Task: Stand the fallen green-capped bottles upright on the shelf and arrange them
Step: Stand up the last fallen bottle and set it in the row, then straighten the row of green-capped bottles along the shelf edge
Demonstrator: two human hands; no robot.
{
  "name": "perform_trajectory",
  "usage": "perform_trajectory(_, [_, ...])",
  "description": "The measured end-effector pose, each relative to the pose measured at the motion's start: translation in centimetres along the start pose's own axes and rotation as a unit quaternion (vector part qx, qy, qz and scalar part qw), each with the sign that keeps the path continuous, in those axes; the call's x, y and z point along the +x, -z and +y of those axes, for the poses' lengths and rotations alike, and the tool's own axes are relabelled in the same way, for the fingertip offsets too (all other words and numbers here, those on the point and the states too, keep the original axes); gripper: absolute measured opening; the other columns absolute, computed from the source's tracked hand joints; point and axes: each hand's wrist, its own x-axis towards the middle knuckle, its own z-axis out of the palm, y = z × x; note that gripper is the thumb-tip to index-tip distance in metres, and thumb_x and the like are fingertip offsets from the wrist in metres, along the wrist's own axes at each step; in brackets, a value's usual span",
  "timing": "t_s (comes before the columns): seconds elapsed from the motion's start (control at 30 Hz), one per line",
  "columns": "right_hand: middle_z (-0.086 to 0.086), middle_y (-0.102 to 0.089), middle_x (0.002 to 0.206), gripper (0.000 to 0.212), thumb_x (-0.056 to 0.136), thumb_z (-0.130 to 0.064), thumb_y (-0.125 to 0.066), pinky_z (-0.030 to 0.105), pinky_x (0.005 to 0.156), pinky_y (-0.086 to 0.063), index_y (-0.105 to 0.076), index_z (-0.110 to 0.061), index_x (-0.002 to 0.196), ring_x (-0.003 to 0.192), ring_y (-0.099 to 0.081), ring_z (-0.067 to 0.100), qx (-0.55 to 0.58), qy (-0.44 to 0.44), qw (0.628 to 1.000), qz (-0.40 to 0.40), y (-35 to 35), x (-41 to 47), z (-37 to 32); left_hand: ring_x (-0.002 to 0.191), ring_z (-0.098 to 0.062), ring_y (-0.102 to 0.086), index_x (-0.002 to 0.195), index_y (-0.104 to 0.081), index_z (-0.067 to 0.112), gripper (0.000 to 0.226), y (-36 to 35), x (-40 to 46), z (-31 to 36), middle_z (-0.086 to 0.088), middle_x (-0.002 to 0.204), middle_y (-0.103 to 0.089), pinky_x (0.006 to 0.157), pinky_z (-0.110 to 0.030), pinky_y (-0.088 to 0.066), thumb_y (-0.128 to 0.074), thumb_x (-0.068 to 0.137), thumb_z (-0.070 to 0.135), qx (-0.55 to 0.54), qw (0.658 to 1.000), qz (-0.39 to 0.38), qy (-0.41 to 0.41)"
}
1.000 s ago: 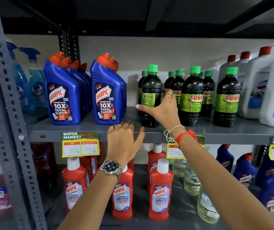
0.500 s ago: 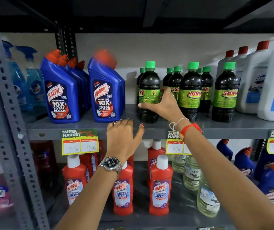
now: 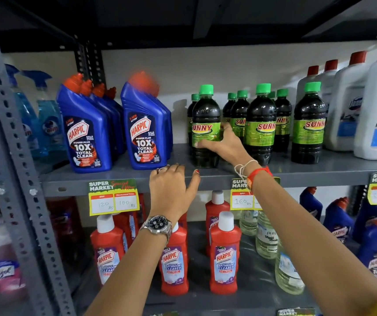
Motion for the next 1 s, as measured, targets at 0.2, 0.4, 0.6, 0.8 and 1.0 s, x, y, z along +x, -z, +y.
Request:
perform_trajectory(0.2, [0.008,-0.063,0.102,0.096,0.053,-0.067,-0.072,0.031,0.071,-0.044,-0.037,-0.008,0.121,0.094,-0.062,0.028,-0.205,0.068,0.973,0.080,-1.0,-0.6,0.1,0.093,-0.020,-0.064,0.103,-0.068,0.012,0.060,0.1,0.0,0.0,-0.005,0.104,-0.072,0.083,-0.036,-0.042,-0.026,0.086,0.051,0.009,1.000,-0.004,-0.004])
perform_trajectory(0.4, [-0.001,-0.055,0.100,0.086,0.053,-0.049,-0.079,0.026,0.076,-0.041,-0.027,-0.018,0.113,0.094,-0.056,0.019,-0.060,0.013,0.998,-0.025,-0.7,0.3,0.4,0.089,-0.021,-0.064,0.100,-0.068,0.011,0.058,0.0,0.0,-0.1,-0.006,0.100,-0.073,0.081,-0.036,-0.042,-0.028,0.086,0.050,0.004,1.000,0.005,-0.009])
perform_trajectory(0.6, [-0.002,-0.051,0.093,0.083,0.051,-0.054,-0.081,0.026,0.075,-0.042,-0.027,-0.017,0.102,0.087,-0.052,0.017,-0.098,0.067,0.993,0.017,-1.0,0.2,0.5,0.084,-0.021,-0.064,0.095,-0.069,0.011,0.059,0.0,0.0,0.1,-0.006,0.093,-0.073,0.079,-0.036,-0.042,-0.027,0.085,0.050,0.008,1.000,0.014,-0.007])
perform_trajectory(0.8, [-0.001,-0.050,0.097,0.082,0.055,-0.049,-0.082,0.025,0.076,-0.042,-0.033,-0.013,0.110,0.089,-0.050,0.016,-0.088,0.075,0.993,0.013,-1.1,0.2,0.6,0.087,-0.020,-0.065,0.098,-0.069,0.012,0.060,-0.2,0.0,0.1,-0.005,0.095,-0.074,0.080,-0.034,-0.042,-0.026,0.084,0.051,0.017,1.000,0.026,-0.003])
perform_trajectory(1.0, [0.001,-0.051,0.115,0.100,0.050,-0.063,-0.077,0.026,0.086,-0.044,-0.036,-0.013,0.126,0.104,-0.053,0.014,-0.063,0.081,0.994,-0.034,0.6,-1.0,0.7,0.102,-0.020,-0.062,0.115,-0.062,0.015,0.055,0.1,0.0,0.0,-0.004,0.113,-0.070,0.088,-0.034,-0.040,-0.032,0.086,0.050,0.008,1.000,0.014,-0.006])
